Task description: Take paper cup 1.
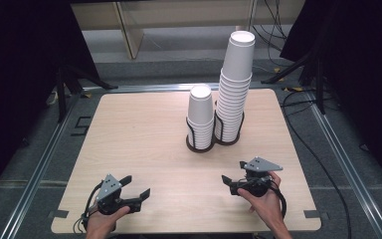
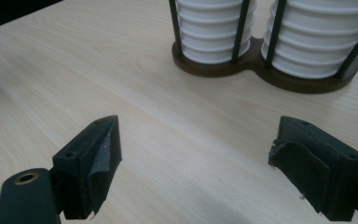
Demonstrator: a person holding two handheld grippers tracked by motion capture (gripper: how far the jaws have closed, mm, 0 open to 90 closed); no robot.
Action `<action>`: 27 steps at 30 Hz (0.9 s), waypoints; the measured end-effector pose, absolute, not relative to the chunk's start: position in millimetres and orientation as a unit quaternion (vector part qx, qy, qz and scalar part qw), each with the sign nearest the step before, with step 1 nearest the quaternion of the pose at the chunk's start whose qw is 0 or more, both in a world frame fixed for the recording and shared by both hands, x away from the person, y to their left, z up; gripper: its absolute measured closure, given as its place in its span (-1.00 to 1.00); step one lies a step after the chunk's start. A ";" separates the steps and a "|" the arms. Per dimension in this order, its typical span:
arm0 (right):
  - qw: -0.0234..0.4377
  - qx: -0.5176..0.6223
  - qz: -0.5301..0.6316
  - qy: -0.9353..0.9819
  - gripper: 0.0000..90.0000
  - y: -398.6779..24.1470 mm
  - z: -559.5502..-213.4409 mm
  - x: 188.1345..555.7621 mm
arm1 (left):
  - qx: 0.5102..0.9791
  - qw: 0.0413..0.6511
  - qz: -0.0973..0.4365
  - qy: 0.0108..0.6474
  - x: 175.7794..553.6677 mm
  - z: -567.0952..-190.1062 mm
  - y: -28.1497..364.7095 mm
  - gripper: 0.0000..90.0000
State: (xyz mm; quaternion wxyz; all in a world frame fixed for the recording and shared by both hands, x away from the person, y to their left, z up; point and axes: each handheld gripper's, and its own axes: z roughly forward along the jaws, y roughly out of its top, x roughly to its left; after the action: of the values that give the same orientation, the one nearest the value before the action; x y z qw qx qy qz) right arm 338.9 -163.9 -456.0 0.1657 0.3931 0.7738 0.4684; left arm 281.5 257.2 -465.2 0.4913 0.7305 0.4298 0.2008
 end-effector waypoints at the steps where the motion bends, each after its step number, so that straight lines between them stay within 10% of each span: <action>1: 0.162 0.393 0.469 0.774 -0.65 -163.2 -454.8 338.9 | 0.730 0.493 0.200 0.429 281.9 -465.5 257.0 -0.67; 27: 0.190 0.380 0.490 0.761 -0.64 -142.8 -427.3 362.0 | 0.729 0.493 0.202 0.431 282.6 -466.5 256.3 -0.67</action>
State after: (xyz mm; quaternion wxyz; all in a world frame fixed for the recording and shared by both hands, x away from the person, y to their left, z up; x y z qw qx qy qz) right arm 362.0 -142.8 -427.3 0.1904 0.3797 0.7612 0.4901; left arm 282.6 256.3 -466.5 0.4928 0.7285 0.4306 0.2022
